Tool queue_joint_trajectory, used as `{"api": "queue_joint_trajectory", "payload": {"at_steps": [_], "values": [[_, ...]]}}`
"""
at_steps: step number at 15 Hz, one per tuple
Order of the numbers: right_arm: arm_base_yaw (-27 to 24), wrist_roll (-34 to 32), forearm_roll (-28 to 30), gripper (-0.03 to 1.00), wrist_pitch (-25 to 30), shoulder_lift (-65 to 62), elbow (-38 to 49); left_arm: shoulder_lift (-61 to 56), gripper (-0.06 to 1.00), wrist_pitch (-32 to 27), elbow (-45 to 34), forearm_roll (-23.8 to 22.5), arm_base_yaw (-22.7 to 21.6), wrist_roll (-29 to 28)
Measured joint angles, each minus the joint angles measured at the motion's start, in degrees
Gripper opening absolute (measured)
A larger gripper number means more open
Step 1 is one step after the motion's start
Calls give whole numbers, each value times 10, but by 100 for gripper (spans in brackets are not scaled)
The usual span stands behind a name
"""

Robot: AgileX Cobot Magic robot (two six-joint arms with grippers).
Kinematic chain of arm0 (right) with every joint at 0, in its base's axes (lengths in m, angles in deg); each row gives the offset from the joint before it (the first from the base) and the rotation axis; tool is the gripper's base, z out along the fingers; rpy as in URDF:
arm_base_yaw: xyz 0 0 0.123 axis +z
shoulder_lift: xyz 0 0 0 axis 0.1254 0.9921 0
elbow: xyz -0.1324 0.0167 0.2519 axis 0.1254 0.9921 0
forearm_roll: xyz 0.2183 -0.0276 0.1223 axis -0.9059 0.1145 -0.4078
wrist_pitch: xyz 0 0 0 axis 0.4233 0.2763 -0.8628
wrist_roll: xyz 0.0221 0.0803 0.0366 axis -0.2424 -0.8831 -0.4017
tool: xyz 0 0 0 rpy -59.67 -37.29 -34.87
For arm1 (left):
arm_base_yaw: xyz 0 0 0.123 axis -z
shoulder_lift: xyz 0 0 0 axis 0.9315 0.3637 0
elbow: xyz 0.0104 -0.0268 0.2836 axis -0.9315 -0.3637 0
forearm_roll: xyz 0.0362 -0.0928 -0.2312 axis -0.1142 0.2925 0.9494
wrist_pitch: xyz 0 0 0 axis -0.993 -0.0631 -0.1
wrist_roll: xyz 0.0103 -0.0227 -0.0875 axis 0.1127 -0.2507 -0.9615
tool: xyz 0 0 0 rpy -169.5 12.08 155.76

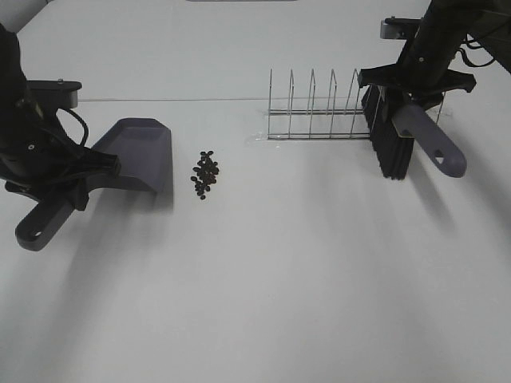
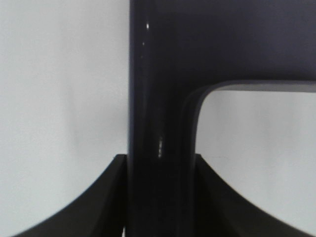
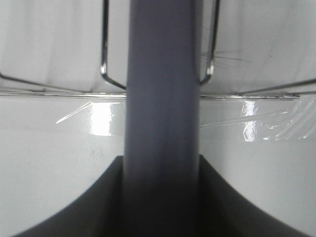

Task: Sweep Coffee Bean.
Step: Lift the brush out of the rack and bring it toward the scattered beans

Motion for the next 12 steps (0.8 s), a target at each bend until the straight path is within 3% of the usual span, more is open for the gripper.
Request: {"api": "queue_joint_trajectory", "payload": {"at_steps": [6,12], "values": [[0,-3,2,37,21,-1,-9,0,35,0,0,0,0,0],[0,-14,13,37,91,-76,-70,0,35,1,0,0,0,0]]}}
